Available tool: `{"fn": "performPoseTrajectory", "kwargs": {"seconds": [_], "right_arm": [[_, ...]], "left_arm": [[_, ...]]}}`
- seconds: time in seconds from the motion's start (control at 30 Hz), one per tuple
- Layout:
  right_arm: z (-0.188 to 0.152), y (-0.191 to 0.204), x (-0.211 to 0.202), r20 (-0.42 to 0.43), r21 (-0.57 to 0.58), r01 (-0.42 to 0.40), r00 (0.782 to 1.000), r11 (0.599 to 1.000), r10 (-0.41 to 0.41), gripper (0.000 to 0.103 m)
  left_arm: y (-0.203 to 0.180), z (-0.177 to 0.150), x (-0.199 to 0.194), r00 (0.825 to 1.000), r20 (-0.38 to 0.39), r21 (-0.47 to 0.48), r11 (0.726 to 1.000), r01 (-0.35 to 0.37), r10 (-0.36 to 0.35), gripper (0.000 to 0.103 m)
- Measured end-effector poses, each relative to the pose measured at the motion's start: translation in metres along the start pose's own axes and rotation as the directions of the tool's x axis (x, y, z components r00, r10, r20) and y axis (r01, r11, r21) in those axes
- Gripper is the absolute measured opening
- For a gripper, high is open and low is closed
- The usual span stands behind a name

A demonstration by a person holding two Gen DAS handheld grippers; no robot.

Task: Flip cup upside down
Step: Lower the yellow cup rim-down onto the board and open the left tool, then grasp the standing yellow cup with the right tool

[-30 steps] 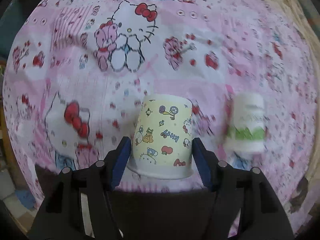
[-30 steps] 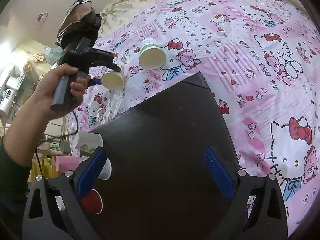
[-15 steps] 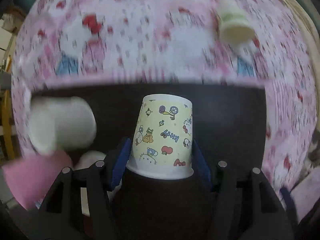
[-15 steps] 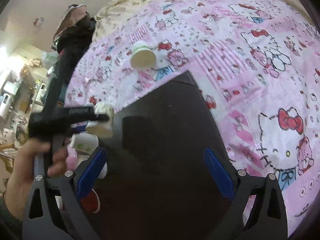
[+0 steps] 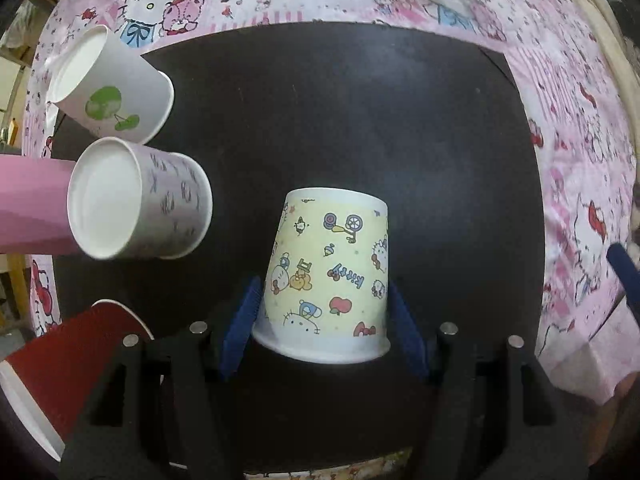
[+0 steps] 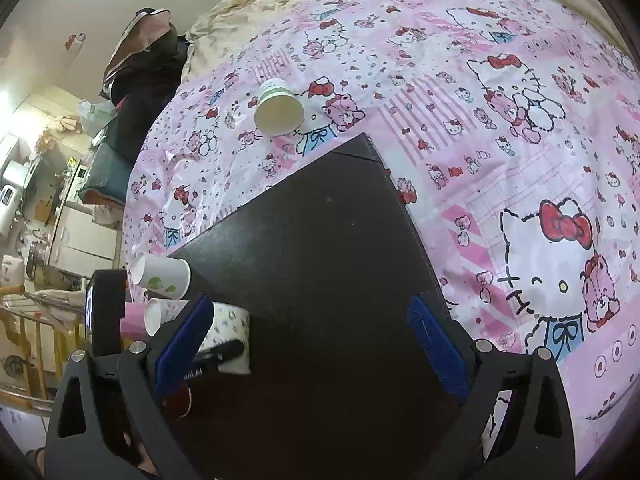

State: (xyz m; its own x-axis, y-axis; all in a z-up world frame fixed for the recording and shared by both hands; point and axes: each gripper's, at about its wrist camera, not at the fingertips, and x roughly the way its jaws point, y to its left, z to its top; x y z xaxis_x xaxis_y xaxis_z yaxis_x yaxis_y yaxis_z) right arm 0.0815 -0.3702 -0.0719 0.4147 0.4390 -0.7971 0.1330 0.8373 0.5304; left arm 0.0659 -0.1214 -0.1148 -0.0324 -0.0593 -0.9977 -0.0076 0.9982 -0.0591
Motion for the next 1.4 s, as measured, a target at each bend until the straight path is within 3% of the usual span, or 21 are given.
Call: {"fn": "performPoseTrajectory", "kwargs": {"seconds": [0.1,0.23,0.43,0.6,0.77,0.83,0.9,1.0,1.13,1.27,1.4], "right_arm": [[-0.001,0.002,0.0,0.0,-0.001,-0.003,1.0,1.0,0.003,0.1],[-0.001,0.004,0.001,-0.005,-0.01,0.006,1.0,1.0,-0.007,0.1],[-0.004,0.007,0.009,-0.027,-0.015,0.012,1.0,1.0,-0.012,0.1],[-0.008,0.012,0.014,-0.048,-0.018,-0.001,0.999,1.0,0.0,0.1],[-0.013,0.016,0.029,-0.115,0.055,-0.109,0.987,0.993,0.115,0.099],[-0.013,0.022,0.039,-0.147,0.069,-0.127,0.98,0.99,0.136,0.093],[-0.012,0.029,0.057,-0.198,0.048,-0.089,0.975,0.995,0.097,0.089],[-0.007,0.041,0.087,-0.265,-0.053,0.035,0.963,0.998,-0.048,0.08],[-0.004,0.054,0.116,-0.312,-0.187,0.133,0.931,0.973,-0.187,0.073],[-0.003,0.055,0.136,-0.352,-0.26,0.189,0.895,0.947,-0.275,0.064],[-0.002,0.058,0.134,-0.314,-0.29,0.178,0.91,0.94,-0.269,0.061]], "left_arm": [[0.006,-0.006,0.002,1.0,0.002,0.02,1.0,-0.004,0.004,0.064],[0.008,-0.011,-0.007,0.999,0.032,0.039,0.999,0.01,-0.012,0.085],[0.038,-0.022,-0.042,0.995,0.075,0.041,0.997,0.06,-0.063,0.085],[0.056,-0.033,-0.082,0.977,0.181,0.053,0.993,0.105,-0.113,0.085],[0.094,-0.044,-0.104,0.945,0.281,0.037,0.986,0.163,-0.166,0.085],[0.107,-0.055,-0.113,0.933,0.315,0.036,0.984,0.172,-0.174,0.085],[0.114,-0.064,-0.117,0.924,0.331,0.05,0.981,0.186,-0.192,0.085],[0.124,-0.073,-0.124,0.909,0.36,0.049,0.977,0.208,-0.212,0.085],[0.131,-0.07,-0.125,0.899,0.366,0.053,0.969,0.24,-0.242,0.085],[0.13,-0.065,-0.13,0.885,0.382,0.072,0.963,0.258,-0.266,0.085],[0.128,-0.063,-0.138,0.874,0.393,0.099,0.958,0.27,-0.287,0.085]]}}
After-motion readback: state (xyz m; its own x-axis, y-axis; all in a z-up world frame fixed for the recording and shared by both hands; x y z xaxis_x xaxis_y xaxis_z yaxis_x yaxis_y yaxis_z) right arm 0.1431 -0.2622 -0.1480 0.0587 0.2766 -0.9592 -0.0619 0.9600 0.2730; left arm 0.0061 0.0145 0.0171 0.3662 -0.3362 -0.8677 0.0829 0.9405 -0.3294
